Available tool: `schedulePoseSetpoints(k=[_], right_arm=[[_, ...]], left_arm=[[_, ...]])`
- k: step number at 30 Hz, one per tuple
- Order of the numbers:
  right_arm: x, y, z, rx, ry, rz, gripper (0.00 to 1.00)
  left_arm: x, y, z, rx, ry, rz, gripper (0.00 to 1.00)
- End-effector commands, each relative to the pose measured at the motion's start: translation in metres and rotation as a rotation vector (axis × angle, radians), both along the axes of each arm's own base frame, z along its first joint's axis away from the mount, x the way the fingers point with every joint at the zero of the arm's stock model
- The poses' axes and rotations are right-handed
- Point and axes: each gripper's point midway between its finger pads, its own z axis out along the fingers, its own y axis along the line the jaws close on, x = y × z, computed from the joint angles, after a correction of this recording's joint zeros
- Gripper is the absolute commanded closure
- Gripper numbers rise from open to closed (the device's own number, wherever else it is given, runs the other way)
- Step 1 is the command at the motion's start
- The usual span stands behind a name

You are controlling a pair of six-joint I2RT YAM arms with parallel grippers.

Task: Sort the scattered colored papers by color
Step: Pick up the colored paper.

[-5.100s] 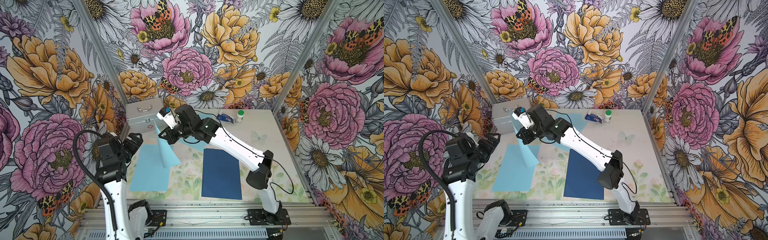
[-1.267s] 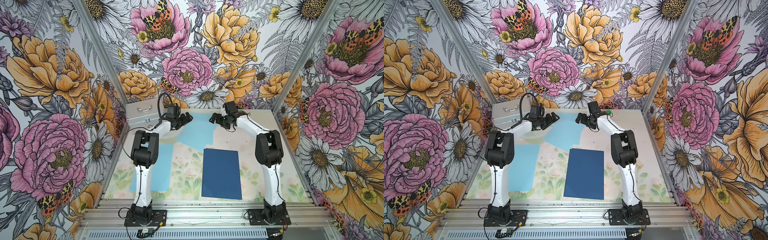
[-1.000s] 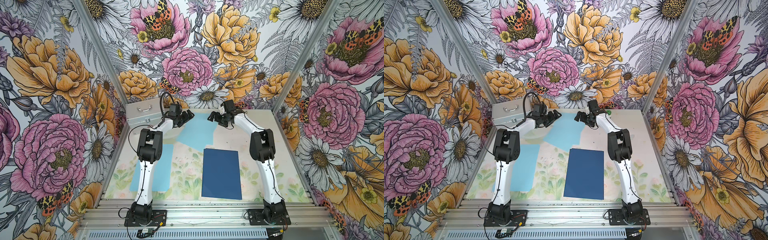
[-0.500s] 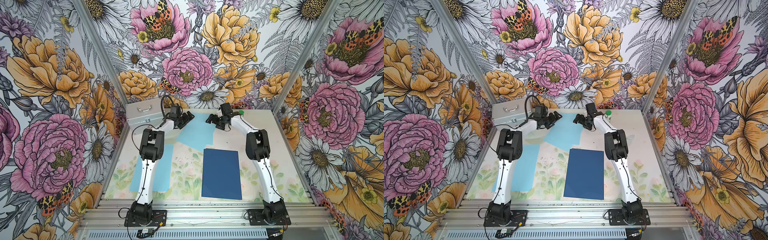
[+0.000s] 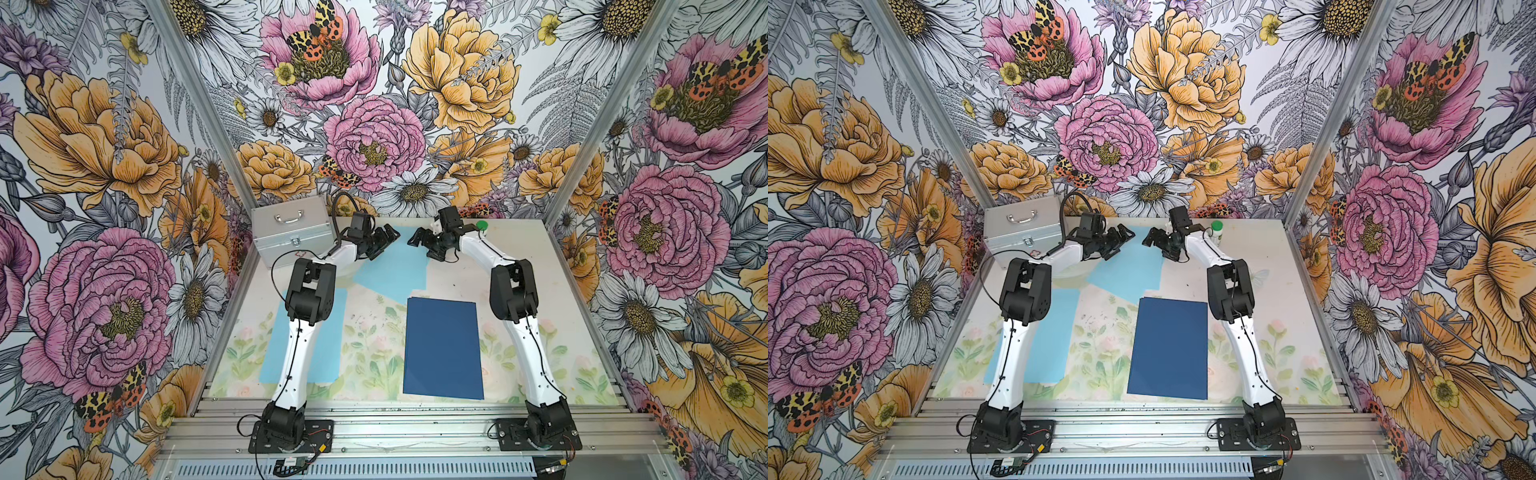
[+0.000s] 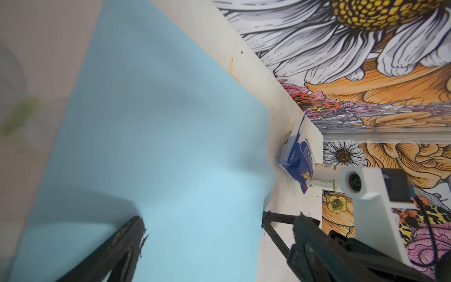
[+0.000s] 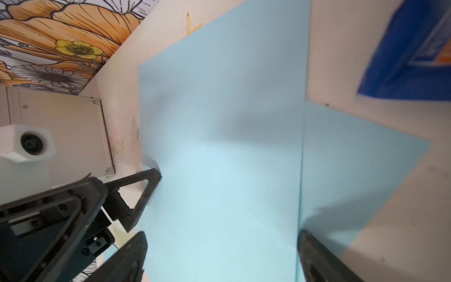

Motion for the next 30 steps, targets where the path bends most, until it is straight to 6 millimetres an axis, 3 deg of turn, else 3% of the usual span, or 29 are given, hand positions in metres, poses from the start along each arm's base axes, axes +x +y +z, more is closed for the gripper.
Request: schedulePoseSetpoints(k=[1,8,16,18,20,23,30], right_arm=[[-0.034,0.022,-0.063,0.012,0.189,0.042,0.04],[-0.031,0.035,-0.051,0.041,0.172,0.05,0.08],[-0.025,0.034,-0.008,0.07,0.086,0.045,0.14],[-0.025,0.035,-0.001,0.076,0.075,0.05,0.22],[-0.026,0.035,0.002,0.08,0.069,0.055,0.37],[-0.027,0.033,0.004,0.082,0.073,0.056,0.52],[-0.029,0.026,0.016,0.082,0.06,0.052,0.64]], left_arm=[[-0.044,-0.018,-0.072,0.017,0.221,-0.042,0.02],[-0.047,-0.026,-0.066,0.013,0.214,-0.059,0.02],[-0.048,-0.023,-0.065,0.006,0.22,-0.057,0.02],[-0.049,-0.024,-0.064,0.001,0.224,-0.058,0.02],[-0.049,-0.025,-0.063,-0.002,0.222,-0.058,0.02],[-0.047,-0.025,-0.057,-0.011,0.215,-0.062,0.02],[-0.041,-0.021,-0.032,-0.031,0.176,-0.066,0.02]])
